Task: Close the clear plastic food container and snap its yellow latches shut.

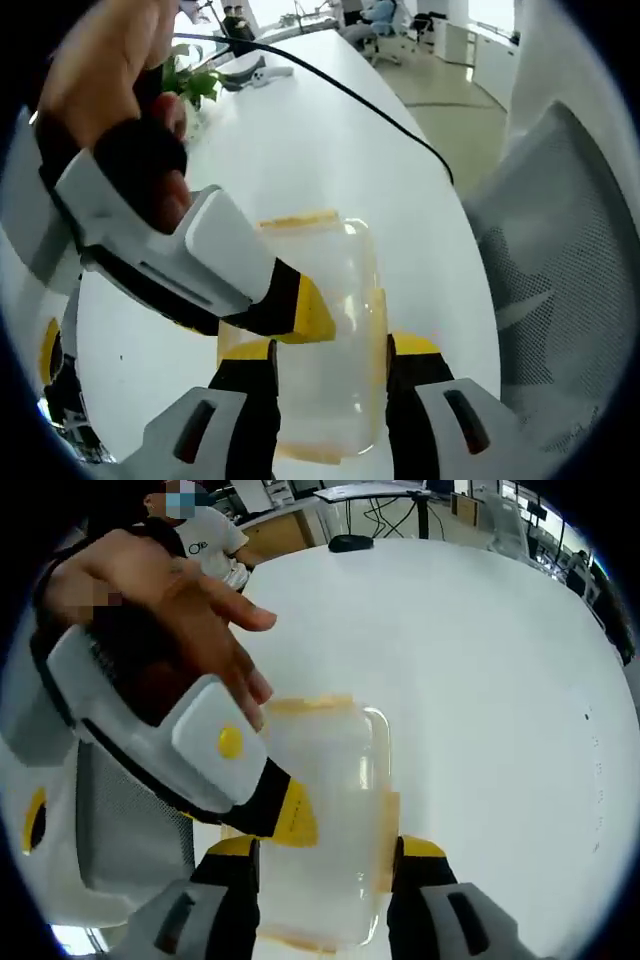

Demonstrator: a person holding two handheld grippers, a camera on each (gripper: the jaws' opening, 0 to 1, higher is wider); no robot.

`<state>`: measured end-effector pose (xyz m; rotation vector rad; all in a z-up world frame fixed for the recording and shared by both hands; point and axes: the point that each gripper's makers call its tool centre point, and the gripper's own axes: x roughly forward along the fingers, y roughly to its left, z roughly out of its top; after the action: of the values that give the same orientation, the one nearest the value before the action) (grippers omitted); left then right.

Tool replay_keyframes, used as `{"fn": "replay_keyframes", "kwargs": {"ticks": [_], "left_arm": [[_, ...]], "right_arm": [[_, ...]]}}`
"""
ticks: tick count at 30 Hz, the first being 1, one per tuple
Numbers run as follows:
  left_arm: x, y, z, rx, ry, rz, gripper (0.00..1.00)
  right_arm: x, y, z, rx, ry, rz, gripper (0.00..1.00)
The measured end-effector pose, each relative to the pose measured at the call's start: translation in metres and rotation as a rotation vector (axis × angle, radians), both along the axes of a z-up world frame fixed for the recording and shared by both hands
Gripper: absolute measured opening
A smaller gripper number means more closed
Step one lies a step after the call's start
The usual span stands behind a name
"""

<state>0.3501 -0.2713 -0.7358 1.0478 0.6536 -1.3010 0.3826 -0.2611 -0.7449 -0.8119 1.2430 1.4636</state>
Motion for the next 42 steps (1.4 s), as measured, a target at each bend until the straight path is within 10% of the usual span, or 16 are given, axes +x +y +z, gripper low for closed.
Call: {"fn": "replay_keyframes", "kwargs": {"ticks": [22, 42], "left_arm": [[-0.008, -0.004, 0.002, -0.028, 0.001, -0.011, 0.41], [-0.009, -0.014, 0.022, -0.164, 0.094, 0.02, 0.42]], "right_arm": [[0.0, -0.003, 0.0, 0.056, -0.003, -0.042, 0.52], [-0.002, -0.019, 0.018, 0.164, -0.159, -0.041, 0.6]]}}
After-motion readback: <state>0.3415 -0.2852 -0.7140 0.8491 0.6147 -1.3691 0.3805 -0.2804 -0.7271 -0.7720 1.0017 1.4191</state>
